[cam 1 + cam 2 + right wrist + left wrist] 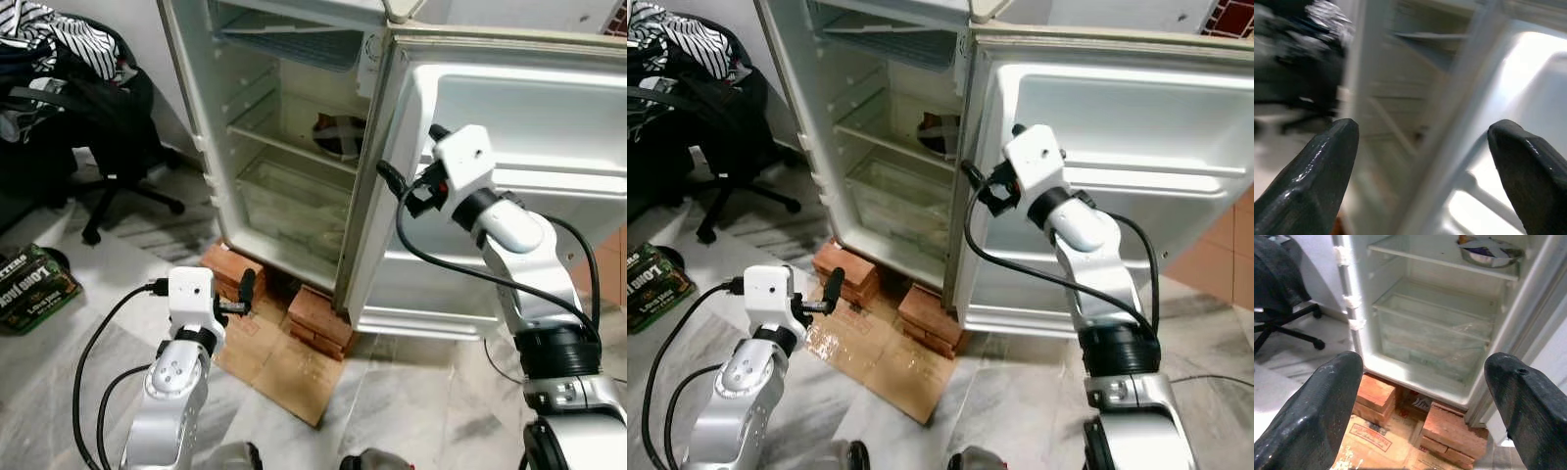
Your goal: Restocking fridge
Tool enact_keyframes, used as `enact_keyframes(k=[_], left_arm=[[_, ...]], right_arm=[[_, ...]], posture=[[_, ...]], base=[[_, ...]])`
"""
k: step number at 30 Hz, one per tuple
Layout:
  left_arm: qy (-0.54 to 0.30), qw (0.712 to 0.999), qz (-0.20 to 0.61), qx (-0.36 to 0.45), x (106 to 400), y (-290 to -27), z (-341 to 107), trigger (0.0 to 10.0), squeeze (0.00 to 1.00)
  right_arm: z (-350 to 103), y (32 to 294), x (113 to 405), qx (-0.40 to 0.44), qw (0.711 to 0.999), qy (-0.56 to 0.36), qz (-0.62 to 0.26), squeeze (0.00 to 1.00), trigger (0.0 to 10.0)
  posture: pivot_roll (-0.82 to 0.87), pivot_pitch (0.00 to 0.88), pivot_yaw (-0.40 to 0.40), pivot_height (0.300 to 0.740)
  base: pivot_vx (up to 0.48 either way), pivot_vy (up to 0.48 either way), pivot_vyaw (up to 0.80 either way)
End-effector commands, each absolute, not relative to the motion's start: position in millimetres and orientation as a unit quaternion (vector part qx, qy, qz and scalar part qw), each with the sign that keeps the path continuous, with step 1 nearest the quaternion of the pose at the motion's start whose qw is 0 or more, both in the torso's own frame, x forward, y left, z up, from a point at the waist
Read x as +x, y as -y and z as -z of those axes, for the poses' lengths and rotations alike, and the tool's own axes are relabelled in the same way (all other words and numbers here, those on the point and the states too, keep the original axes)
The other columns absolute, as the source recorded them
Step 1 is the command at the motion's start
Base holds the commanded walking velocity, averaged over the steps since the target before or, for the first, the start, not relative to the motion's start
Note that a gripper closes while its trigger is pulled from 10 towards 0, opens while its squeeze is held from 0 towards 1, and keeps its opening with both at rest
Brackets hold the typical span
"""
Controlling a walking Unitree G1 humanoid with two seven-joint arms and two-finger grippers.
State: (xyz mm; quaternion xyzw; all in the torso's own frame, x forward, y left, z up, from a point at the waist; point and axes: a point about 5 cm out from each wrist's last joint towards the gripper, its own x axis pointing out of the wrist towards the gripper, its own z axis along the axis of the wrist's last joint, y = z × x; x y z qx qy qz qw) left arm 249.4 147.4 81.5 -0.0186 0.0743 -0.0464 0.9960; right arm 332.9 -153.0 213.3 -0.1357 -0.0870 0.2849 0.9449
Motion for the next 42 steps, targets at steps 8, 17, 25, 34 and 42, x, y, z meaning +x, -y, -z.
enact_keyframes(k=[8,17,25,34,42], left_arm=[[-0.076,0.996,0.044,-0.013,251.1,-149.9,-82.1,10.0,0.0],[-0.074,0.996,0.039,-0.012,251.4,-150.0,-82.5,10.0,0.0],[-0.074,0.996,0.04,-0.012,251.3,-150.1,-82.5,10.0,0.0],[-0.074,0.996,0.043,-0.008,250.8,-150.7,-83.2,10.0,0.0],[-0.074,0.996,0.041,-0.006,249.5,-151.4,-84.1,10.0,0.0]], right_arm=[[-208.4,123.7,318.0,-0.128,0.918,0.079,-0.366,0.0,10.0],[-221.4,132.8,323.1,-0.12,0.949,0.137,-0.259,0.0,10.0],[-226.8,150.1,320.8,-0.098,0.958,0.169,-0.211,0.0,10.0],[-206.4,148.5,332.8,-0.088,0.978,0.123,-0.143,0.0,10.0],[-216.8,122.3,345.8,-0.048,0.982,0.126,-0.129,0.0,10.0]], posture=[[0.01,0.105,0.005,0.74],[0.01,0.101,-0.002,0.74],[0.01,0.101,0.001,0.74],[0.03,0.108,0.007,0.74],[0.04,0.111,0.004,0.74]], base=[[0.0,0.0,0.0],[0.0,0.0,0.0],[0.0,0.0,0.0],[0.0,0.0,0.0],[0.0,0.0,0.0]])
